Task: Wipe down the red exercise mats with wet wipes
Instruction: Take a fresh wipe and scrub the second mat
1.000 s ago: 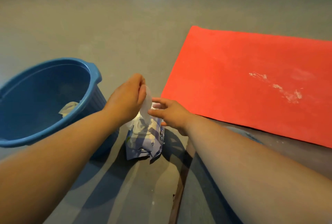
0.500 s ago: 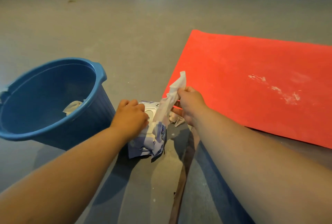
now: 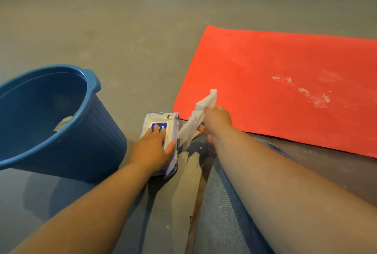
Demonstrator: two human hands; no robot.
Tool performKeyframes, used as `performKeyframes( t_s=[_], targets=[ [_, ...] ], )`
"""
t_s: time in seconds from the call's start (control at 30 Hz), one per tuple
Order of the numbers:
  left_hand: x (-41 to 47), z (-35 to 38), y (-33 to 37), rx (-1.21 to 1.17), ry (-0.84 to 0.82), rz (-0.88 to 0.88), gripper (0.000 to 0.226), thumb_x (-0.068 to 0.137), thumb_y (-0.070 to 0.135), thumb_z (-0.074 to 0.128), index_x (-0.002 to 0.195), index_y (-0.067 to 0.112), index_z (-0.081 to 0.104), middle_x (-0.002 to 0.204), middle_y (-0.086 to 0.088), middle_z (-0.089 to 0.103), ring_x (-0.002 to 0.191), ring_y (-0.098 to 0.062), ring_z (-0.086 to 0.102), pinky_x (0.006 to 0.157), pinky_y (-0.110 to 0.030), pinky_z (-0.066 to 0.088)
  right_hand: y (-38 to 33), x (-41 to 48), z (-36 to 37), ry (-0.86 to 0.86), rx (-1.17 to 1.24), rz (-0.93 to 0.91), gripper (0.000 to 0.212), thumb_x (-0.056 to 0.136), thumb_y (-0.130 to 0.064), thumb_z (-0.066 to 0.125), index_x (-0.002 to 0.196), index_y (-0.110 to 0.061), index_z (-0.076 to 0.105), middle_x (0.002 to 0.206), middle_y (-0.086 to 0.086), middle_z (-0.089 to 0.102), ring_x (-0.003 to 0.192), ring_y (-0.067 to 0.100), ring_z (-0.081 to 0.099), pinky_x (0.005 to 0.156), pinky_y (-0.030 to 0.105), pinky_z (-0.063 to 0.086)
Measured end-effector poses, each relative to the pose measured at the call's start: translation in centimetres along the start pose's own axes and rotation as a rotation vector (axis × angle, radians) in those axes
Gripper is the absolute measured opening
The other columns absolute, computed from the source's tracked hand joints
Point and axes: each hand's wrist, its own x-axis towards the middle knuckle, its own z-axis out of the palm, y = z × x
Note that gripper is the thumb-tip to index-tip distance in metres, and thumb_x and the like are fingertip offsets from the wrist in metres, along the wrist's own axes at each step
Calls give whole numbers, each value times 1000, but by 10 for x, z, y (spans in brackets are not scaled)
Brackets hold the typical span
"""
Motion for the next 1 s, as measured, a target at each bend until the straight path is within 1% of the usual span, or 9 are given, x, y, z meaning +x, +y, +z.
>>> performKeyframes(
  t_s=[0.07, 0.23, 0.4, 0.47, 0.57, 0.7, 0.8, 0.9, 1.0],
  targets=[
    [-3, 9, 2, 124, -82, 13, 71, 94, 60, 32, 148, 17, 16, 157, -6, 18, 137, -29, 30, 95, -40, 48, -3, 3, -2, 75, -46, 42, 37, 87, 3, 42, 119, -9, 54, 117, 19, 59, 106, 37, 59, 95, 52, 47],
    [8, 13, 12, 311, -241, -114, 89, 93, 42, 55, 151, 11, -4, 158, -17, -7, 142, -46, 4, 110, -53, 29, -6, -2, -2, 100, -54, -51, 41, 75, 2, 42, 113, -9, 53, 109, 18, 61, 99, 39, 61, 88, 52, 52],
    [25, 1, 24, 300, -119, -223, 95, 86, 40, 64, 151, 5, 2, 158, -19, 2, 144, -41, 2, 117, -50, 15, -38, 11, -13, 103, 35, -178, 40, 75, 3, 42, 105, -23, 51, 105, 12, 65, 94, 33, 65, 79, 55, 55],
    [39, -8, 33, 267, -5, -172, 86, 87, 30, 64, 149, 6, 10, 156, -20, 6, 144, -38, 9, 116, -45, 19, -54, 19, -22, 79, 51, -226, 40, 79, 5, 43, 102, -25, 55, 103, 12, 67, 90, 29, 66, 79, 52, 54],
    [62, -11, 55, -237, 116, -76, 65, 89, 6, 57, 147, 12, 27, 155, -12, 15, 135, -32, 34, 104, -40, 41, -71, 29, -31, -17, 64, -265, 40, 78, 13, 41, 84, -23, 59, 86, 1, 62, 79, 25, 61, 70, 40, 54],
    [90, 6, 69, -669, 190, -156, 55, 94, 2, 38, 148, 8, 28, 156, -14, 22, 141, -32, 25, 112, -38, 26, -76, 51, -25, -130, 80, -219, 38, 78, 14, 43, 91, -17, 60, 80, 7, 57, 73, 20, 56, 63, 28, 51],
    [111, 30, 47, -436, 75, -112, 49, 100, 13, 34, 148, 14, 27, 158, -12, 17, 144, -31, 18, 115, -42, 20, -71, 74, -16, -135, -18, -188, 31, 80, 10, 43, 93, -7, 64, 79, 8, 53, 71, 20, 49, 68, 33, 46],
    [132, 41, 22, -267, 3, -18, 50, 102, 24, 30, 151, 20, 19, 160, -8, 11, 146, -31, 8, 116, -45, 11, -60, 95, -2, -202, -71, -68, 12, 83, -3, 52, 73, -4, 58, 71, 8, 47, 63, 20, 46, 63, 32, 45],
    [144, 45, 4, -205, 2, 22, 48, 103, 32, 27, 151, 28, 22, 160, -6, 14, 147, -29, 8, 116, -46, 8, -35, 120, -1, -288, -476, -196, 28, 80, -30, 64, 61, -9, 60, 63, 5, 53, 61, 18, 48, 61, 28, 37]
  ],
)
